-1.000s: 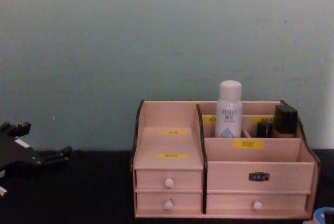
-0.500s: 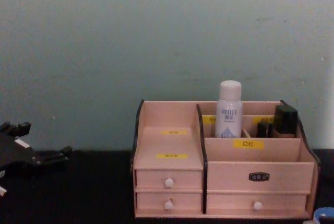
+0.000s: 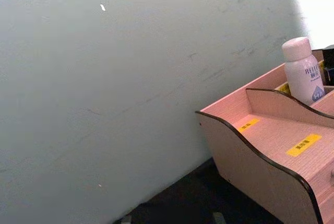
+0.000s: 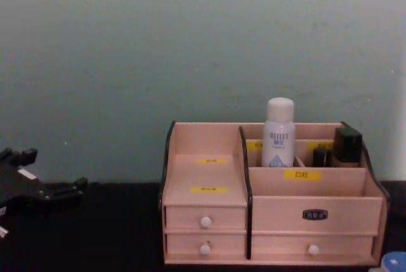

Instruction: Pick up the facial cleanser and watermelon frost from the table and place them into the tiered storage box.

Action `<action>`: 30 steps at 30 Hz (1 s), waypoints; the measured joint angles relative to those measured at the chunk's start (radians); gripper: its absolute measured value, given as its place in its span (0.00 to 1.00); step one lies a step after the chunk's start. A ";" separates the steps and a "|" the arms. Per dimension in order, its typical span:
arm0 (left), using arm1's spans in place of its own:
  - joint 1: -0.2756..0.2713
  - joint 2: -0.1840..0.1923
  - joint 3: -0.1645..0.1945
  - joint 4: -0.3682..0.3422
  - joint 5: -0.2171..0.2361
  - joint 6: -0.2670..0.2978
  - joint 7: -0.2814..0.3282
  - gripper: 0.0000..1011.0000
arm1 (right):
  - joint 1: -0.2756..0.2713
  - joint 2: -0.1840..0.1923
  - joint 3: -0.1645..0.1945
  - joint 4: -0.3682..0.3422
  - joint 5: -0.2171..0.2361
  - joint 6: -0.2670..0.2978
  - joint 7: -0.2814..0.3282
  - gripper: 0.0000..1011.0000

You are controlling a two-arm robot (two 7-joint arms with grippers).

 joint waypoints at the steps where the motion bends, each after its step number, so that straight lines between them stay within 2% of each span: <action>1: 0.000 0.000 0.000 0.000 0.000 0.000 0.000 0.99 | 0.001 0.000 -0.001 0.001 0.000 0.000 0.000 0.99; 30: 0.000 0.000 0.000 0.000 0.000 0.000 0.000 0.99 | 0.014 -0.008 -0.012 0.025 -0.004 -0.001 -0.003 0.99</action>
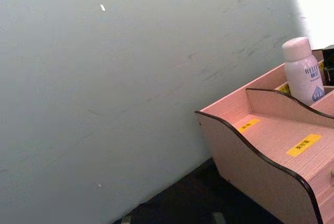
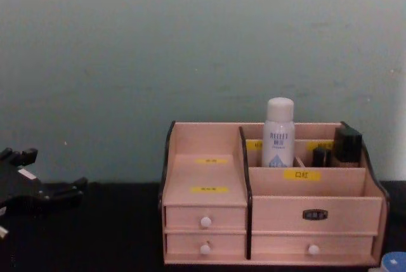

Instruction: Pick up the facial cleanser and watermelon frost from the table and place them into the tiered storage box.

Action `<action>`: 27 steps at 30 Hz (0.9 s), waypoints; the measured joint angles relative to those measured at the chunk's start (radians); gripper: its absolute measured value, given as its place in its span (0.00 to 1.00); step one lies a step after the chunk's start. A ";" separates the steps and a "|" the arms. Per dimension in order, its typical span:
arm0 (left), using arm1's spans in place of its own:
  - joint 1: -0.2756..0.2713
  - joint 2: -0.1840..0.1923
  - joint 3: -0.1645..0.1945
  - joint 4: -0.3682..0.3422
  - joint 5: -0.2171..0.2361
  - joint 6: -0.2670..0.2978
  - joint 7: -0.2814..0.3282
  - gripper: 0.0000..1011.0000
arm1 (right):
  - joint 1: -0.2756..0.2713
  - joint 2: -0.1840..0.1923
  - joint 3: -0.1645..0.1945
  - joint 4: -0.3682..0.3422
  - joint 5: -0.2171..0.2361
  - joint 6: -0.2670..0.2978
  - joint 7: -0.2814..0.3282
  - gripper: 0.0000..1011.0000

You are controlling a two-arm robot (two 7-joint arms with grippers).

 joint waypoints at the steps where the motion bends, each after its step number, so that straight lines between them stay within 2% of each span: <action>1: 0.000 0.000 0.000 0.000 0.000 0.000 0.000 0.99 | 0.000 0.000 0.000 0.000 0.000 0.000 0.000 0.99; 21: 0.000 0.000 0.000 0.000 0.000 0.000 0.000 0.99 | -0.001 0.000 0.001 -0.001 0.000 0.000 -0.001 0.99; 27: 0.000 0.000 0.000 0.000 0.000 0.000 0.000 0.99 | -0.001 0.000 0.001 -0.001 0.000 0.000 -0.001 0.87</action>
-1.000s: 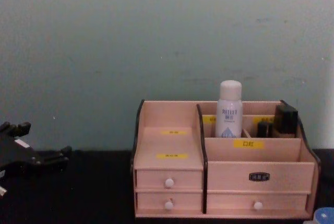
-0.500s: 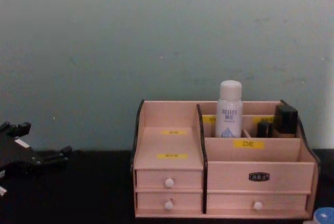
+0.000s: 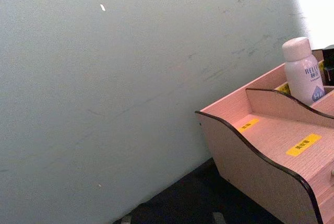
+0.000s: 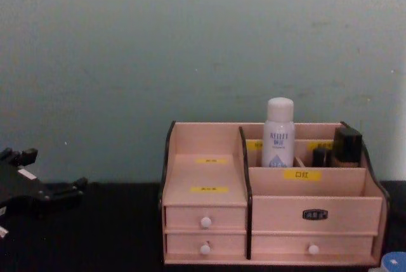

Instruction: Pick up the facial cleanser and watermelon frost from the table and place them into the tiered storage box.

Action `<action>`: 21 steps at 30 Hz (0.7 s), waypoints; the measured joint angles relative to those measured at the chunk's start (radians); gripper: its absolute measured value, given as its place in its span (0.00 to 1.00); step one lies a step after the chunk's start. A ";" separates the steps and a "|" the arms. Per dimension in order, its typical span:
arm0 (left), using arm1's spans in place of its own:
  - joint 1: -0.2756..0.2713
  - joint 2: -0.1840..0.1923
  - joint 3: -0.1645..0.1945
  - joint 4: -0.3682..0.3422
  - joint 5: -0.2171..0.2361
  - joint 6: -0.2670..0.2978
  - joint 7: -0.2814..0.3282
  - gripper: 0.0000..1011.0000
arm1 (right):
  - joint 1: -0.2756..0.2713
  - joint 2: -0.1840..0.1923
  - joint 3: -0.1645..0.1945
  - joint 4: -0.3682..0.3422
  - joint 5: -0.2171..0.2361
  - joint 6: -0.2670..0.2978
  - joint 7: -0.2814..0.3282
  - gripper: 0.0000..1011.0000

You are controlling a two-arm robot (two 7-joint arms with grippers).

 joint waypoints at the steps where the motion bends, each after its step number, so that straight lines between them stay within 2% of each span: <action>1: 0.000 0.000 0.000 0.000 0.000 0.000 0.000 0.99 | 0.000 0.000 0.000 0.000 0.000 0.000 0.000 0.83; 2: 0.000 0.000 0.000 0.000 0.000 0.000 0.000 0.99 | 0.000 0.000 0.000 0.000 0.000 0.000 0.000 0.83; 6: 0.000 0.000 0.000 0.000 0.000 0.000 0.000 0.99 | 0.000 0.000 0.000 0.000 0.000 0.000 0.000 0.71; 21: 0.000 0.000 0.000 0.000 0.000 0.000 0.000 0.99 | 0.000 0.000 0.000 0.000 0.000 0.000 0.000 0.71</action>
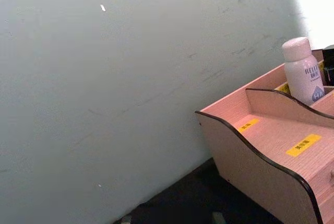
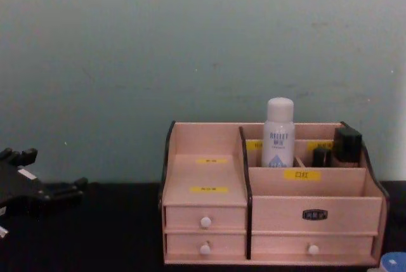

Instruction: Pick up the facial cleanser and watermelon frost from the table and place them into the tiered storage box.

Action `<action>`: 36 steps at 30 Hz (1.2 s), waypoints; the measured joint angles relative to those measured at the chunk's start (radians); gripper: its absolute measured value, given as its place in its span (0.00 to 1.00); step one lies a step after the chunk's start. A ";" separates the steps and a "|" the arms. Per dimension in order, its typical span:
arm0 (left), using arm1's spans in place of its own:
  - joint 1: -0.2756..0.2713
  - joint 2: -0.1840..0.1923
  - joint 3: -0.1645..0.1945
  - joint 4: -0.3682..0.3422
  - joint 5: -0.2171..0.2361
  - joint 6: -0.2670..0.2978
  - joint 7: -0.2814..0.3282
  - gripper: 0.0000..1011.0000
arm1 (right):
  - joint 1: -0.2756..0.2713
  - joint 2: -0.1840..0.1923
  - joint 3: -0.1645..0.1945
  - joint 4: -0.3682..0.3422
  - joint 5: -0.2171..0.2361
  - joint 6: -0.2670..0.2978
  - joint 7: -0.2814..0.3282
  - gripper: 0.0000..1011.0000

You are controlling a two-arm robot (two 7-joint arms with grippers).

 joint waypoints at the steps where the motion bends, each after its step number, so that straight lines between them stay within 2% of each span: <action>1: 0.000 0.000 0.000 0.000 0.000 0.000 0.000 0.99 | 0.000 0.000 0.000 0.000 0.000 0.000 0.000 0.71; 10: 0.000 0.000 0.000 0.000 0.000 0.000 0.000 0.99 | 0.008 0.005 0.000 0.001 0.004 -0.008 0.023 0.71; 16: 0.000 0.000 0.000 0.000 0.000 0.000 0.000 0.99 | 0.036 0.017 -0.009 -0.007 0.031 -0.021 0.076 0.71; 19: 0.000 0.000 0.000 0.000 0.000 0.000 0.000 0.99 | 0.065 0.028 -0.028 -0.015 0.042 -0.035 0.117 0.71; 26: 0.000 0.000 0.000 0.000 0.000 0.000 0.000 0.99 | 0.123 0.035 -0.068 -0.016 0.045 -0.054 0.163 0.71; 36: 0.000 0.000 0.000 0.000 0.000 0.000 0.000 0.99 | 0.246 -0.004 -0.140 0.040 0.039 -0.086 0.205 0.71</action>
